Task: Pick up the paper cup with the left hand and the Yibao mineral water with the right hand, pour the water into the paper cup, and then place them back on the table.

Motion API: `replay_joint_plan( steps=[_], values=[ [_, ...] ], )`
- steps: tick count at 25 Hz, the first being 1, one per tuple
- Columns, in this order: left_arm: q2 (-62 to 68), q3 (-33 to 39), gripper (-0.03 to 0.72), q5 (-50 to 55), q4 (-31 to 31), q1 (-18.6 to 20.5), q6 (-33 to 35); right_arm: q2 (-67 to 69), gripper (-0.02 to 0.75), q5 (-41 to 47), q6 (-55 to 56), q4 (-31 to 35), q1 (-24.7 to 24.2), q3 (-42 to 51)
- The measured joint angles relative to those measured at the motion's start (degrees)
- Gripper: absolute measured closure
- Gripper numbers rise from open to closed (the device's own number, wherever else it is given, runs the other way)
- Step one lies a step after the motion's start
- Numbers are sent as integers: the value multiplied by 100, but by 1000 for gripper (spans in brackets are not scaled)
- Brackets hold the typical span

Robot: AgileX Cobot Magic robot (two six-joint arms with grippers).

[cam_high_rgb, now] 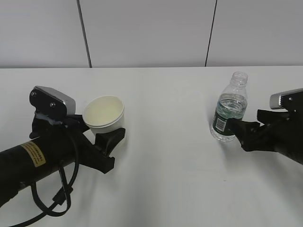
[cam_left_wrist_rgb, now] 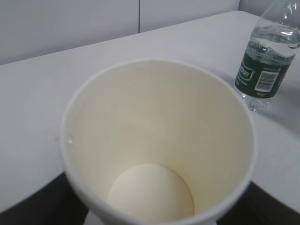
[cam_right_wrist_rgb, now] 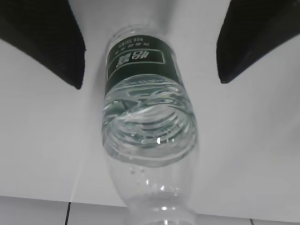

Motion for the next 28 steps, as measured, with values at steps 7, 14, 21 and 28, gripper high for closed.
replay_joint_plan(
  steps=[7,14,21,28],
  values=[
    [0,0,230,0,0,0,0,817,87,-691,-29,102,0,-372],
    [0,0,230,0,0,0,0,1417,87,-1291,-40,90,0,-646],
    [0,0,230,0,0,0,0,1885,87,-1324,-40,0,0,-1000],
    [0,0,230,0,0,0,0,2033,125,-1335,-40,-270,0,-1277]
  ],
)
